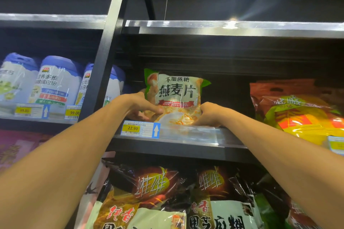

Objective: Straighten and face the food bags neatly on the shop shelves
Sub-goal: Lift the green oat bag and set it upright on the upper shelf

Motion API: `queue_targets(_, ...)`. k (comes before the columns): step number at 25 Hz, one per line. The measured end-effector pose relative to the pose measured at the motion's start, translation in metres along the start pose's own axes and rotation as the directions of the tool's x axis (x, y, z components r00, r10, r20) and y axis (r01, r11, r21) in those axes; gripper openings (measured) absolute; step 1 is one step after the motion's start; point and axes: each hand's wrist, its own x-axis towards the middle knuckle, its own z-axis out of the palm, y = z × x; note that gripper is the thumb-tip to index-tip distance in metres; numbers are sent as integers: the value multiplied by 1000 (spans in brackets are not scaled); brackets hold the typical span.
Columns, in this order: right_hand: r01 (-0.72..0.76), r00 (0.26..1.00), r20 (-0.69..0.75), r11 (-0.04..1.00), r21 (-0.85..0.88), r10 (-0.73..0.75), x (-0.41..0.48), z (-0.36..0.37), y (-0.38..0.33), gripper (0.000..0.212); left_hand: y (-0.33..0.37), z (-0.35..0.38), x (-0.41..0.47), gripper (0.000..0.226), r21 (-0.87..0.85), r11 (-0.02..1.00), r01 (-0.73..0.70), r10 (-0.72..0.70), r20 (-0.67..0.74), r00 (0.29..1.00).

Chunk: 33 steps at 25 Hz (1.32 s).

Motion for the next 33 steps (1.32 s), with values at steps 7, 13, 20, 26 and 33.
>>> queue_targets(7,-131,987,101,988,85,123,35,-3,-3,59,-9,7,32,46,3,998,58,-58,-14,998)
queue_targets(13,-201,964,200,970,133,173,44,0,-1,63,-10,5,33,41,122,989,82,-85,17,996)
queue_targets(20,-198,968,174,975,99,179,31,-1,-2,62,-7,5,25,35,159,985,61,-64,17,998)
queue_targets(26,-198,972,141,979,58,188,14,-8,-13,65,-3,5,18,50,265,964,24,-6,-70,998)
queue_targets(33,-98,993,-78,990,-104,90,-27,-21,-12,90,6,9,-4,100,600,800,21,160,-247,956)
